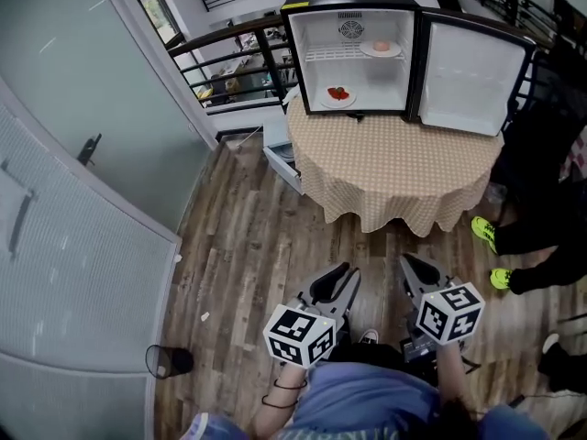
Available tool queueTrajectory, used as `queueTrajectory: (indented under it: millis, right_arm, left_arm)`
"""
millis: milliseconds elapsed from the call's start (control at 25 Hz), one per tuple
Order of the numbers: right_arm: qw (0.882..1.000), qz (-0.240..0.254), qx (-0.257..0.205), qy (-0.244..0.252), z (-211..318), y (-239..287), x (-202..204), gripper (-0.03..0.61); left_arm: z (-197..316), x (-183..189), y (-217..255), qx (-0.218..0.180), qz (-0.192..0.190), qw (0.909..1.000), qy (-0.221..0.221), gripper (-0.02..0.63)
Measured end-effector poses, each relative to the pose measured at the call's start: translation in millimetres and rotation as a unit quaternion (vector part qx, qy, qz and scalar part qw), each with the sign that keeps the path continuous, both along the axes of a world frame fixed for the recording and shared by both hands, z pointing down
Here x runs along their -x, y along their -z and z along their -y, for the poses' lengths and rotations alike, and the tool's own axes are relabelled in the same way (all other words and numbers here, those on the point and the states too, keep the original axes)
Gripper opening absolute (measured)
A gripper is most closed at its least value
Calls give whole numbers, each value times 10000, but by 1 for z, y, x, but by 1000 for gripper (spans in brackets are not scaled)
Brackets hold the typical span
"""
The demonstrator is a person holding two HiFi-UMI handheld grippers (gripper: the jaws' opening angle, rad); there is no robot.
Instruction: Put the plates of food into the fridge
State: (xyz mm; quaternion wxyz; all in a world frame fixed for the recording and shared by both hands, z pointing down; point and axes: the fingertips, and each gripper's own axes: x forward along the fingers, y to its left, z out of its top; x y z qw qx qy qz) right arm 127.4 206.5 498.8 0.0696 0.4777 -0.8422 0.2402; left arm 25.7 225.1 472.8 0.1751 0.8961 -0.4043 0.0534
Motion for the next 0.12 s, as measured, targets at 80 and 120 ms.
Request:
queueTrajectory:
  millis: [80,120]
  right_arm:
    - [9999,28,-84,-72,11,5,-9,17]
    - [9998,47,-133,-110,17,8,-13,17]
  left_arm:
    - [10,-1,5,-108,-10,9999,34,92]
    - [16,-2,8,-170,-17,9998,57,92]
